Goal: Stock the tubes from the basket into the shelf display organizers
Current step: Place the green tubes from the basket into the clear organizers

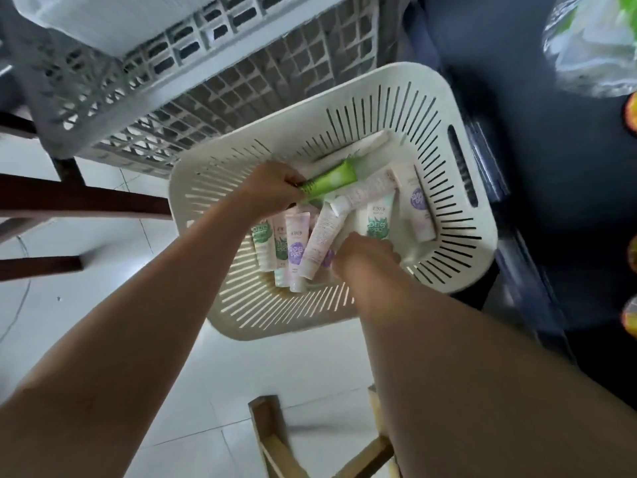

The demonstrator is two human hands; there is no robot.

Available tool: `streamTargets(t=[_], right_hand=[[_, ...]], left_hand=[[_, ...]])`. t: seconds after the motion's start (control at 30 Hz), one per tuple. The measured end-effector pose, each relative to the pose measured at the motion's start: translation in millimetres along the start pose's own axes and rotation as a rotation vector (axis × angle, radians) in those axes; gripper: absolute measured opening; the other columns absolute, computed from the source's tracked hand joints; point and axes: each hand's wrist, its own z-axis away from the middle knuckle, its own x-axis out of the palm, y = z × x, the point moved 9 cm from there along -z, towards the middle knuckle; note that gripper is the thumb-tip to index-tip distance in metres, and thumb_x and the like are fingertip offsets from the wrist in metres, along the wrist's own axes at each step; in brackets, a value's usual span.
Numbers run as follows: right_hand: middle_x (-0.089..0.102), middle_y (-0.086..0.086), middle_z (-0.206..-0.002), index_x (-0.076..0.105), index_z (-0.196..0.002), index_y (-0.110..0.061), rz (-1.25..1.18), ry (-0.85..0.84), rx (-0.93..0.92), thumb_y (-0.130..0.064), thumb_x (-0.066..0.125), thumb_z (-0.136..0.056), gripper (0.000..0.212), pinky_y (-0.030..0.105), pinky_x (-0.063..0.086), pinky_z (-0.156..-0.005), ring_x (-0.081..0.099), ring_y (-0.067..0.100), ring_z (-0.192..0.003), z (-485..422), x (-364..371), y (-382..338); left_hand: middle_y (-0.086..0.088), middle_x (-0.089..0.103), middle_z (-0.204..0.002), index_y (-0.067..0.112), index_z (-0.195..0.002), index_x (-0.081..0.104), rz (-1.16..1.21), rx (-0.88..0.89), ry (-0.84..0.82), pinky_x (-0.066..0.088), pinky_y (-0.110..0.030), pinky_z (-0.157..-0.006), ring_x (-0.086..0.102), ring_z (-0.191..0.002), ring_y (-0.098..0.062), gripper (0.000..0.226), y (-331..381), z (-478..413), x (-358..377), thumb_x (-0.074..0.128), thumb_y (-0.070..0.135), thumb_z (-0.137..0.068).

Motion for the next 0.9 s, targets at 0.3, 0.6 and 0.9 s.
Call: streamTargets(t=[0.3,0.6,0.9], right_hand=[[0.067,0.002,-0.107,0.055,-0.08,-0.018,-0.168,0.102,0.011,-0.026,0.071,-0.087,0.02,0.034,0.046,-0.073,0.066,0.026,-0.105,-3,-17,11],[0.053,0.011,-0.13,0.056,-0.127,-0.015,0.131,0.677,-0.203,-0.024,0.069,-0.082,0.048,0.043,0.046,-0.089,0.047,0.032,-0.121,26,-69,-17],[0.046,0.001,-0.147,0.051,-0.143,-0.02,0.461,0.128,-0.425,-0.031,0.055,-0.092,0.052,0.052,0.035,-0.105,0.037,0.022,-0.138,16,5,-45]], left_hand=[[-0.022,0.069,-0.097,0.004,-0.107,0.068,0.004,-0.225,-0.019,0.063,-0.052,-0.078,0.072,-0.085,-0.033,0.023,-52,20,-8,0.071,0.003,-0.084],[-0.013,0.064,-0.086,0.01,-0.121,0.06,0.03,-0.311,0.118,0.064,-0.042,-0.072,0.066,-0.072,-0.024,0.034,-58,32,-5,0.064,0.011,-0.087],[-0.031,0.069,-0.096,-0.005,-0.11,0.065,0.168,-0.346,0.069,0.059,-0.043,-0.069,0.066,-0.077,-0.031,0.024,-62,30,-5,0.055,-0.007,-0.088]])
